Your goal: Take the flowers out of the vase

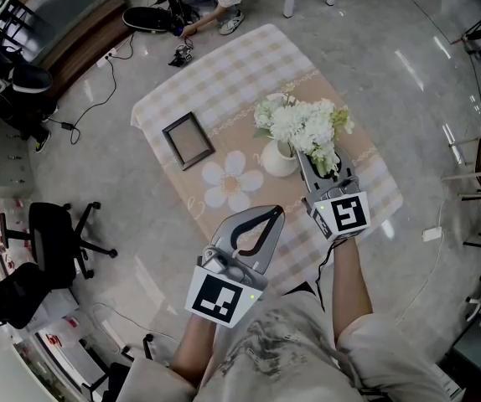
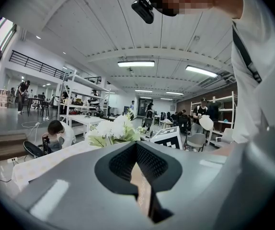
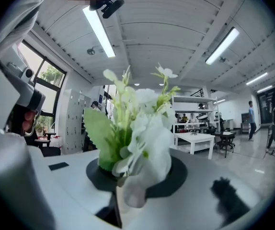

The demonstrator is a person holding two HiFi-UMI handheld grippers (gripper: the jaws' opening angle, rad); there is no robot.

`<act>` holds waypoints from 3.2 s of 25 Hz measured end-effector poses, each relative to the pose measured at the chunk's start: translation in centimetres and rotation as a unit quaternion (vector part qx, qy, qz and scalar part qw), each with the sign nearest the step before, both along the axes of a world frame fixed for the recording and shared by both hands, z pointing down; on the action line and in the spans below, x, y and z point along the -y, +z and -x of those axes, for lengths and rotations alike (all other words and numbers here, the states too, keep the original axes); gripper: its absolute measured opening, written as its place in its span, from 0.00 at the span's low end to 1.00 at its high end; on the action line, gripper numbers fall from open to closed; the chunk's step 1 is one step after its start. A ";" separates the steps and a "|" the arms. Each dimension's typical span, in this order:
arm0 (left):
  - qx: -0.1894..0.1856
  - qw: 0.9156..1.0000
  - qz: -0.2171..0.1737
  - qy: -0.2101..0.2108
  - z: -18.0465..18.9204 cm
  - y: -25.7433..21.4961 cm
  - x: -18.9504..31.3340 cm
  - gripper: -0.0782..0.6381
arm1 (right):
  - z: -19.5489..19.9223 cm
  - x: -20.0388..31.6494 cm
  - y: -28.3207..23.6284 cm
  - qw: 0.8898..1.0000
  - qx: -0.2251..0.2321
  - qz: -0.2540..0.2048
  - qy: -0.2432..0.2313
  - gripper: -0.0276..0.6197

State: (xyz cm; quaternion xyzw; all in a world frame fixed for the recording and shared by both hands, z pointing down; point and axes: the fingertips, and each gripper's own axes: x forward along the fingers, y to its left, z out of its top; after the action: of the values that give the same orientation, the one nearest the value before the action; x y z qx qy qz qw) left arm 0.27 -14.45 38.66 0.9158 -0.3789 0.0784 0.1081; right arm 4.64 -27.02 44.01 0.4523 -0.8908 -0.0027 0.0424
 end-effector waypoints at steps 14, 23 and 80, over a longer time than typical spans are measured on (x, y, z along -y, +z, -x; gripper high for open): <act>-0.007 1.000 -0.011 -0.005 0.3 -1.0 -0.8 0.12 | 0.7 -0.6 -2.8 1.000 0.019 -0.016 -0.016 0.19; -0.011 1.000 -0.021 -0.003 0.2 -1.7 -1.6 0.12 | 1.0 -1.5 -4.9 0.999 0.039 -0.028 -0.026 0.17; -0.026 0.996 -0.084 0.001 1.3 -6.6 -8.1 0.12 | 0.6 -9.8 -17.8 0.986 0.070 -0.152 -0.023 0.15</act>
State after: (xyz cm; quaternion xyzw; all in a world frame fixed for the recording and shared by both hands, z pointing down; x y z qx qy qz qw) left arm -1.02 -6.36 32.07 0.9237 -0.3802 0.0229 0.0407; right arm 3.99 -17.18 26.24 0.4323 -0.8908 -0.1073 -0.0899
